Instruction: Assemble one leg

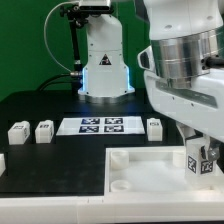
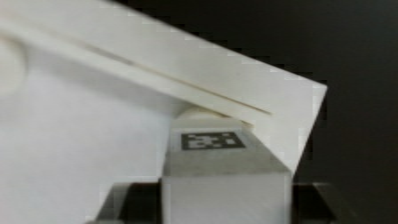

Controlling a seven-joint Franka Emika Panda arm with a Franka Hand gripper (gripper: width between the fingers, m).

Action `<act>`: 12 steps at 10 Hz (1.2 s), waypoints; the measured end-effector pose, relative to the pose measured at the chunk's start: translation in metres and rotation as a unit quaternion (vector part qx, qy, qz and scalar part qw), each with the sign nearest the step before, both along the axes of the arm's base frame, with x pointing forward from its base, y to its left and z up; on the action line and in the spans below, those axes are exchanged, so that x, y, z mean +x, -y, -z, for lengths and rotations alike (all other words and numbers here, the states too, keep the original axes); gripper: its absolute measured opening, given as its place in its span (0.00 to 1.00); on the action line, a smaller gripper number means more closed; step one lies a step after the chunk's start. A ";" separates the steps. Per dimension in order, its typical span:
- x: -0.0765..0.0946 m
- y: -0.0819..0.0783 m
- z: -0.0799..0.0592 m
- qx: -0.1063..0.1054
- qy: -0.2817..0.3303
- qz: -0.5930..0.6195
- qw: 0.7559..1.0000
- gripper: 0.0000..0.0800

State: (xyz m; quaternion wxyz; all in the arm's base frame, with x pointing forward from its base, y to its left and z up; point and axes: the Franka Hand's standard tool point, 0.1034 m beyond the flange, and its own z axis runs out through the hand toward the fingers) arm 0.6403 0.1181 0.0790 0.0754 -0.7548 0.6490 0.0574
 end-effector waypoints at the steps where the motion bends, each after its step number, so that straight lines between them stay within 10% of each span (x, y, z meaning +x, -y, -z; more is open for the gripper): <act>1: 0.000 -0.002 0.000 0.007 -0.010 0.055 0.998 0.37; 6: 0.000 -0.003 0.002 0.011 -0.030 0.171 0.985 0.37; 8: -0.005 -0.004 0.007 0.006 -0.018 0.100 0.995 0.69; 12: -0.010 -0.005 0.010 -0.015 0.015 -0.170 0.985 0.81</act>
Offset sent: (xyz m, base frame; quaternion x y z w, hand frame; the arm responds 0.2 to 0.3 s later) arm -0.0073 -0.0118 -0.0042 0.0066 0.0379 0.2234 0.9740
